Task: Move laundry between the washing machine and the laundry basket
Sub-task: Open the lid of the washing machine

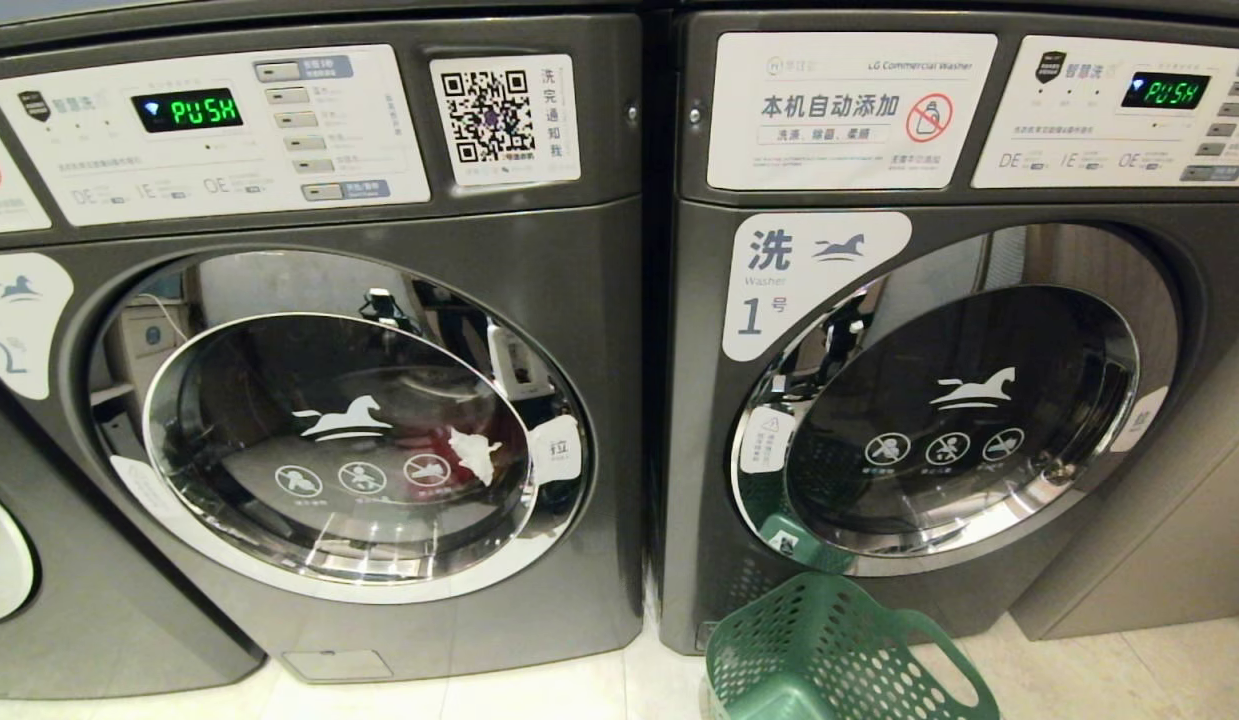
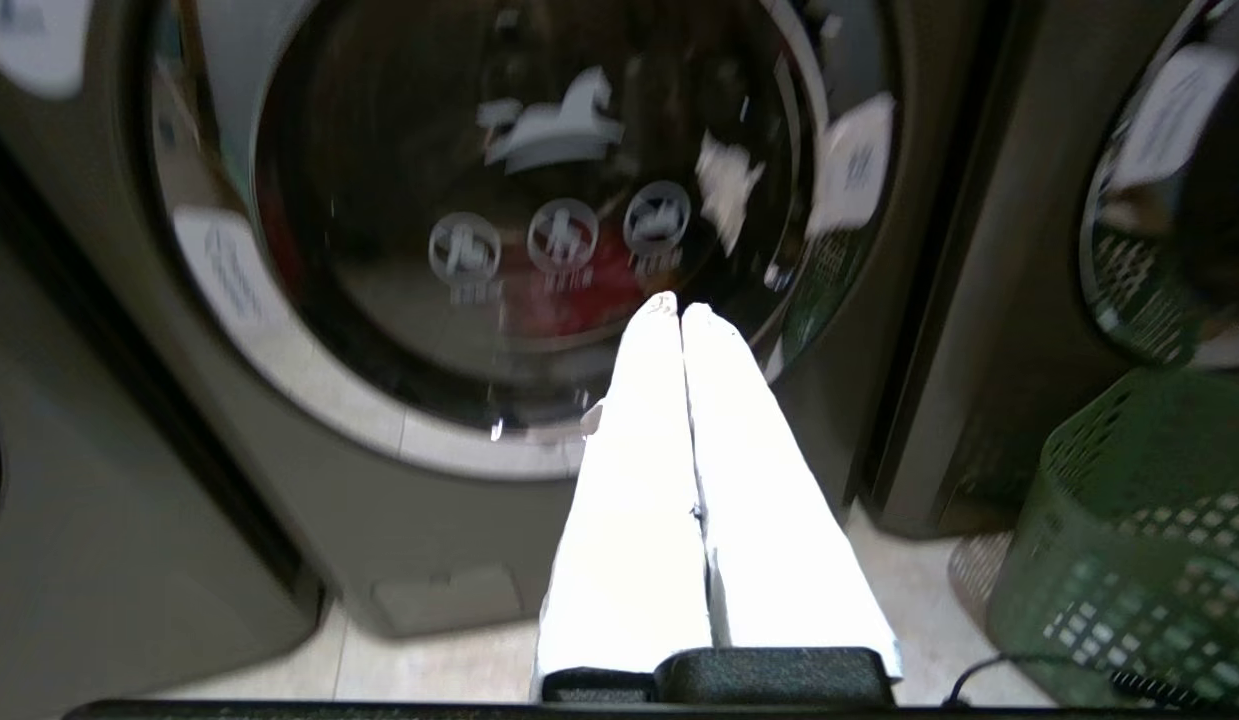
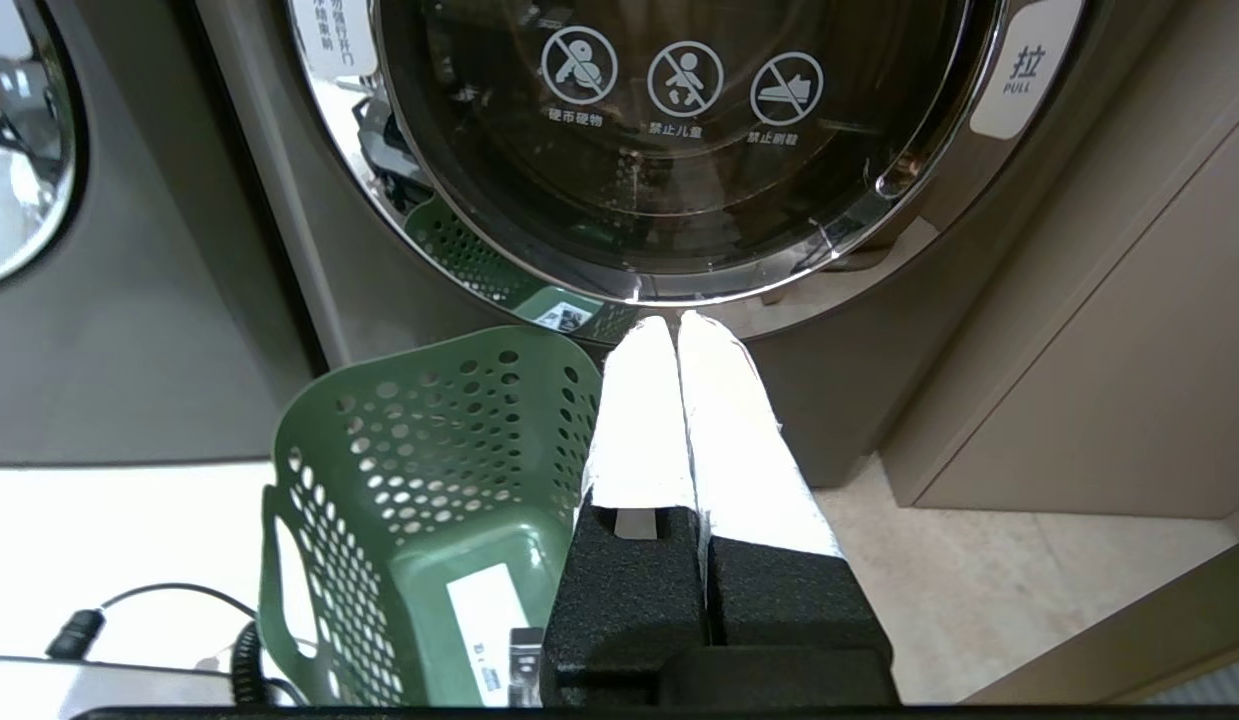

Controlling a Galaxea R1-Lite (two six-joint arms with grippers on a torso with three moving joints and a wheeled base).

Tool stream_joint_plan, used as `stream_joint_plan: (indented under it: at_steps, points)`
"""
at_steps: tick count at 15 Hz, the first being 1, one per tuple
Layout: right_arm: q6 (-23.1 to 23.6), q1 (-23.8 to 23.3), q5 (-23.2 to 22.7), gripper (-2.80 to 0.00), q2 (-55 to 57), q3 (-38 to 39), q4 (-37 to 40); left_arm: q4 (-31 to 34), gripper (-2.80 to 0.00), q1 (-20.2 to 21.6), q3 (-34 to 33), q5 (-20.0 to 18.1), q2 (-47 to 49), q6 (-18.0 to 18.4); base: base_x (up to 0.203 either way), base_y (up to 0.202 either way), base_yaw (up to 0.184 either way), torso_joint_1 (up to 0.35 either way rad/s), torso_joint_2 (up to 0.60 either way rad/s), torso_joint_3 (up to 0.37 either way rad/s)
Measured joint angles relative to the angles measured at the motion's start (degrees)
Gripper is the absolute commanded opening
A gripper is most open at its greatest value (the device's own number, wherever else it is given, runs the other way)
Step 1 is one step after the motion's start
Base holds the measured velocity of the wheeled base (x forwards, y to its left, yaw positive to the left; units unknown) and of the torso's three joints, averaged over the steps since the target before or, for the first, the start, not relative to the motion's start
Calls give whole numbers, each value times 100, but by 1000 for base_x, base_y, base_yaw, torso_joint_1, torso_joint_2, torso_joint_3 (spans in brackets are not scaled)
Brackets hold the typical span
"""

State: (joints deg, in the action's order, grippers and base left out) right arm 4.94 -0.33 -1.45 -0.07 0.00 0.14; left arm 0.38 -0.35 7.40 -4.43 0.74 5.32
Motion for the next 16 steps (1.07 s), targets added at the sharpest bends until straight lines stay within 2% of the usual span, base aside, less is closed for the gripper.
stream_joint_plan:
  at_steps: [1,2,4,6,8,11,13,16]
  points:
    - [-66,0,1,-280,0,0,-1,89,-280,-8,418,-151,158,-21,0,0,0,0,0,0]
    - [-116,-5,5,-280,0,0,-3,198,0,-29,790,-304,447,-70,0,0,0,0,0,0]
    - [-172,-4,9,-280,0,0,-3,219,0,-130,1342,-626,1356,-242,0,0,0,0,0,0]
    - [-175,-5,9,-280,0,0,-4,-107,0,-229,1626,-1071,2480,-475,0,0,0,0,0,0]
    - [-179,-2,9,-280,0,0,-4,-745,0,-300,1601,-1790,3670,-683,0,0,0,0,0,0]
    - [-181,0,9,-280,0,0,-4,-2165,0,-364,1148,-2893,5455,-843,0,0,0,0,0,0]
    - [-181,0,9,-280,0,0,-4,-3332,0,-450,916,-3216,6729,-867,0,0,0,0,0,0]
    - [-181,-5,8,-280,0,0,-4,-5164,0,-657,768,-3412,8551,-686,0,0,0,0,0,0]
